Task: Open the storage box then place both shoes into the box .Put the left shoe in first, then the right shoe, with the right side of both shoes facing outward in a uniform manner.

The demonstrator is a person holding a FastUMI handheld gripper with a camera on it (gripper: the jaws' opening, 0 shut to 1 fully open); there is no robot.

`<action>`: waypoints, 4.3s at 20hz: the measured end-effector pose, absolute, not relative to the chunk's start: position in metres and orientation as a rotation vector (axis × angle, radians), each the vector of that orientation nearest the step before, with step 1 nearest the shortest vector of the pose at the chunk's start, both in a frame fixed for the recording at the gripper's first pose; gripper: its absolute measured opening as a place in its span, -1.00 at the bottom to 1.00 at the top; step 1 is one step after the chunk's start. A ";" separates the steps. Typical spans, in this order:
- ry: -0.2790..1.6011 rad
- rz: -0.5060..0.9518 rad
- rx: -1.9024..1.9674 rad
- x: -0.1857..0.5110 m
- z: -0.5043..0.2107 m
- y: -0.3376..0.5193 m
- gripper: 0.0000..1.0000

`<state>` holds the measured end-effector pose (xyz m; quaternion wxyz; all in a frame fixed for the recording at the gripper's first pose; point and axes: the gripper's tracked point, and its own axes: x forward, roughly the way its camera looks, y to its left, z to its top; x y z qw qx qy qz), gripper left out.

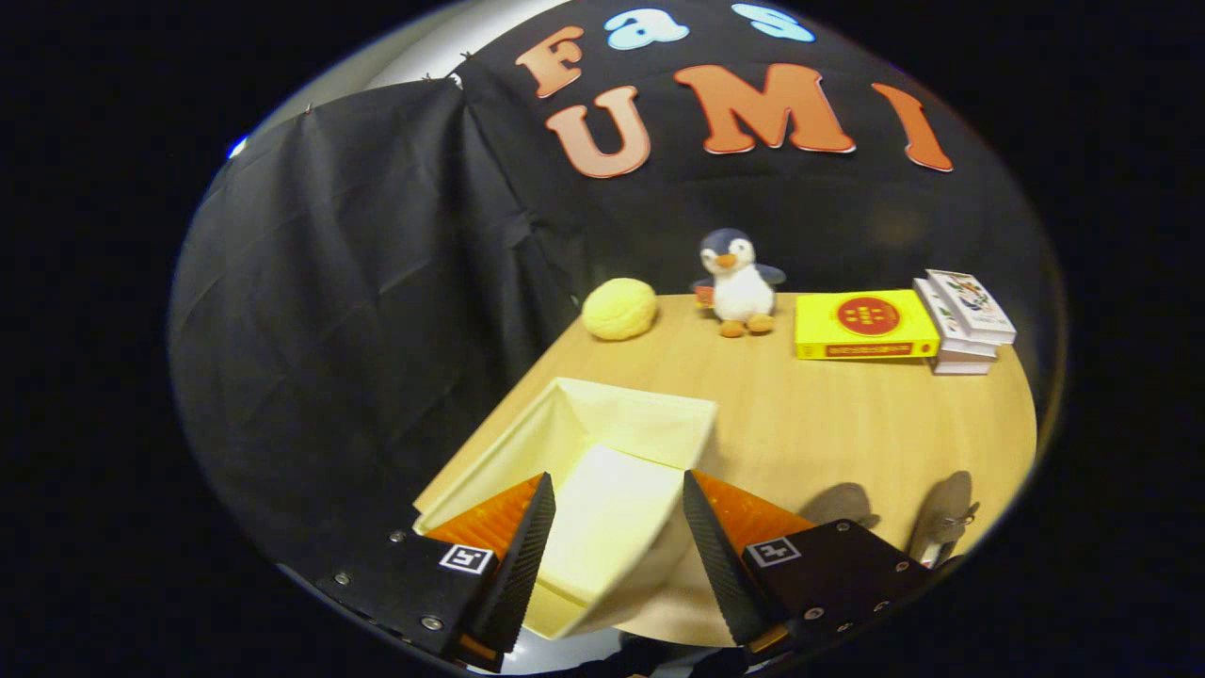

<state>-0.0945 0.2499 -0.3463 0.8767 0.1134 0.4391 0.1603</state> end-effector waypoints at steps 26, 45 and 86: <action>1.194 -0.059 0.110 -0.155 -0.527 0.089 -0.74; 1.131 0.046 0.320 -0.083 -0.328 0.202 -0.89; 1.297 0.300 0.438 -0.108 -0.356 0.301 0.68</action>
